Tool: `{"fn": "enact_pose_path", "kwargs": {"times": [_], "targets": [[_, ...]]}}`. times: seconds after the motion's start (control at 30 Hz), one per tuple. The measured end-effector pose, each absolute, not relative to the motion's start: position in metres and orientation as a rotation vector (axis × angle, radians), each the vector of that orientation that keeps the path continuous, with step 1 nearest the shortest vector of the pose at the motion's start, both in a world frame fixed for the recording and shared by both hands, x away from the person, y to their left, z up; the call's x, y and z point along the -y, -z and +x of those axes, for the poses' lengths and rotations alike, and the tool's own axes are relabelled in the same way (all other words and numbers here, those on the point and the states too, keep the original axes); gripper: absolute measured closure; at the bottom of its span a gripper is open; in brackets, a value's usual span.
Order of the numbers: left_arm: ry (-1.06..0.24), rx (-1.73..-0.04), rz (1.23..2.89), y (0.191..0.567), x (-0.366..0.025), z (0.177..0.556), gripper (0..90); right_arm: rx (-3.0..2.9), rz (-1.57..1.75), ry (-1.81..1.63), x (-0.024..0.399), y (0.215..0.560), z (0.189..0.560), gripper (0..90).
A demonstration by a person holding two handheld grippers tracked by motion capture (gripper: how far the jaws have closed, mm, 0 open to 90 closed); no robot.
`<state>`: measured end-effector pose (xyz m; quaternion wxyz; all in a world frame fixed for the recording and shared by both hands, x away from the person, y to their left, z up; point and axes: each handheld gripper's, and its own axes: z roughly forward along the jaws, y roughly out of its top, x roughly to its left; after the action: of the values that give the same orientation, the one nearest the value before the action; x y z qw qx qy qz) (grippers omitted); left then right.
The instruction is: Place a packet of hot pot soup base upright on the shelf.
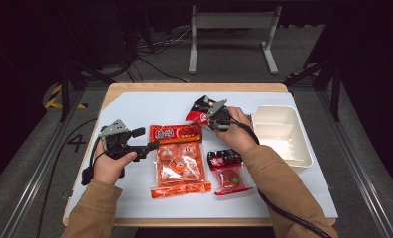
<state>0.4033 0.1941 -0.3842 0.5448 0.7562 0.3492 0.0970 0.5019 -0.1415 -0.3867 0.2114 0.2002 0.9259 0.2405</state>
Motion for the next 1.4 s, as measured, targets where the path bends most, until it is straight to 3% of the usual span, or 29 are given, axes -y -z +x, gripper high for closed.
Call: {"fn": "enact_pose_path", "kwargs": {"times": [0.67, 1.4], "targets": [[-0.222, -0.811, 1.793, 0.375, -0.177, 0.401, 19.2, -2.381, 0.597, -1.092, 0.159, 0.314, 0.458, 90.0], [-0.223, -0.800, 1.744, 0.321, -0.130, 0.406, 20.2, -2.294, 0.530, -1.197, 0.133, 0.323, 0.397, 90.0]]}}
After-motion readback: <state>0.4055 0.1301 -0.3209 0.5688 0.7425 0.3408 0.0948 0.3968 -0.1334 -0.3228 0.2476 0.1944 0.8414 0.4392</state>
